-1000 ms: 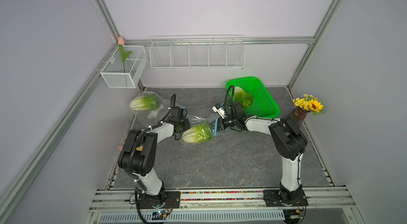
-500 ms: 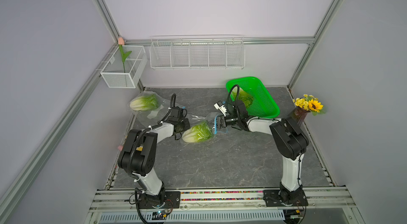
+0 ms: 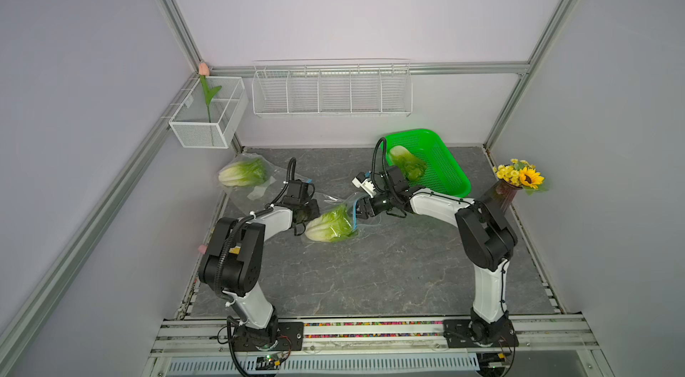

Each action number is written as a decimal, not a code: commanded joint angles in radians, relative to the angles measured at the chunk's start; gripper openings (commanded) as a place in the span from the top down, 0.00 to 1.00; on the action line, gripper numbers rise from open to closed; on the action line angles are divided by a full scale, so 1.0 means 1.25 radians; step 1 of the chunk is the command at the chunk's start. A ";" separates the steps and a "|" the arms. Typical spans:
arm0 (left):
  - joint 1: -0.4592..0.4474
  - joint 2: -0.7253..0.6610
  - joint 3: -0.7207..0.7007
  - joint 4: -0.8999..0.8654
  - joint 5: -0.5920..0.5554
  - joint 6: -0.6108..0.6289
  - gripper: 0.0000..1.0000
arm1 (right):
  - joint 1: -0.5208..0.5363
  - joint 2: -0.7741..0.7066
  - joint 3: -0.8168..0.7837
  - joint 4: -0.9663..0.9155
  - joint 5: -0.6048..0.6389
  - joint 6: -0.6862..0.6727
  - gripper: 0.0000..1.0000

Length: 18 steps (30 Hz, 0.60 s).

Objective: Open the zip-top bag and take out the chinese cabbages
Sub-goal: Pick up the Chinese cabbage from the zipper food storage bag.

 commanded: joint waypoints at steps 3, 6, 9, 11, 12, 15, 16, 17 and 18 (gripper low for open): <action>-0.005 0.001 -0.015 0.002 -0.001 -0.003 1.00 | 0.005 0.014 -0.015 0.064 0.030 0.086 0.34; -0.005 -0.003 -0.018 0.001 -0.004 -0.001 1.00 | -0.023 -0.001 -0.071 0.215 0.030 0.233 0.32; -0.005 -0.003 -0.019 0.000 -0.007 0.001 1.00 | -0.044 -0.005 -0.116 0.356 0.027 0.347 0.32; -0.005 -0.002 -0.018 0.002 -0.005 0.001 1.00 | -0.040 -0.004 -0.109 0.349 0.029 0.345 0.32; -0.005 -0.001 -0.018 0.002 -0.003 -0.001 1.00 | -0.038 -0.003 -0.103 0.332 0.035 0.333 0.32; -0.005 -0.001 -0.017 0.004 -0.003 0.000 1.00 | -0.029 0.003 -0.088 0.294 0.047 0.306 0.32; -0.005 -0.001 -0.019 0.004 -0.002 0.000 1.00 | -0.028 0.008 -0.083 0.294 0.043 0.307 0.32; -0.005 -0.003 -0.019 0.004 -0.004 0.000 1.00 | -0.024 0.012 -0.080 0.293 0.046 0.311 0.32; -0.005 -0.002 -0.020 0.004 -0.004 0.000 1.00 | -0.023 0.015 -0.079 0.292 0.051 0.314 0.32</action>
